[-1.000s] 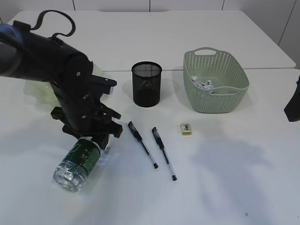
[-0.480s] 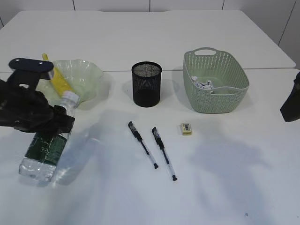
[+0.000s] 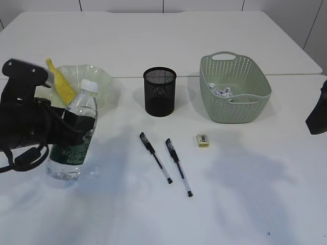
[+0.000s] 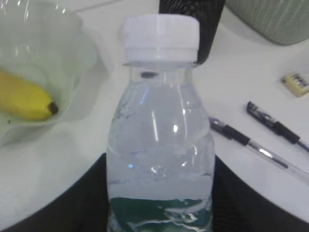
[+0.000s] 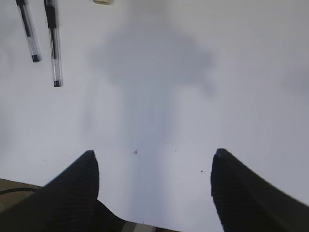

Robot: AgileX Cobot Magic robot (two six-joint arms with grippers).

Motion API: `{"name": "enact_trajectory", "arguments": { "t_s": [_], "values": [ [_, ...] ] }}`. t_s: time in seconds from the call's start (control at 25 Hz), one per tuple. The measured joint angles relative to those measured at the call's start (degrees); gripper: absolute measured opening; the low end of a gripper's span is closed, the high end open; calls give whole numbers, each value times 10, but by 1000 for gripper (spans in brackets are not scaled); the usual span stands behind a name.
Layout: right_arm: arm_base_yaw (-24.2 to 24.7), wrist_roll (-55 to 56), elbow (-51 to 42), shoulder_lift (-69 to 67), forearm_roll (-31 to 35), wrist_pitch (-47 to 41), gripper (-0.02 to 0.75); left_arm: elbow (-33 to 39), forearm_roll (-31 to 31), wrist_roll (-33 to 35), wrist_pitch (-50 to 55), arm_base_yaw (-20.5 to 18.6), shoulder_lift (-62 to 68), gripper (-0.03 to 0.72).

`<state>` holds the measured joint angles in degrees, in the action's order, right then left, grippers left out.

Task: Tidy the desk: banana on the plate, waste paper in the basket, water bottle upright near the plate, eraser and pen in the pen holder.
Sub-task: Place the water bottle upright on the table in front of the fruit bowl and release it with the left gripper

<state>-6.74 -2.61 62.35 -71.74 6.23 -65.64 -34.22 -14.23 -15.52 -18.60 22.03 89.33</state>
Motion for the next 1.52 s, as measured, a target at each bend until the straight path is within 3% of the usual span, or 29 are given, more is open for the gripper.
{"name": "enact_trajectory", "arguments": {
  "t_s": [0.2, 0.6, 1.04, 1.52],
  "values": [
    [0, 0, 0, 0, 0, 0, 536, 10, -30, 1, -129, 0, 23, 368],
    [0, 0, 0, 0, 0, 0, 536, 10, -30, 23, -409, 0, 185, 373],
    [0, 0, 0, 0, 0, -1, 536, 5, 24, 61, -481, -11, 254, 368],
    [0, 0, 0, 0, 1, -1, 536, -45, 33, 61, -559, -31, 333, 368]
  ]
}}
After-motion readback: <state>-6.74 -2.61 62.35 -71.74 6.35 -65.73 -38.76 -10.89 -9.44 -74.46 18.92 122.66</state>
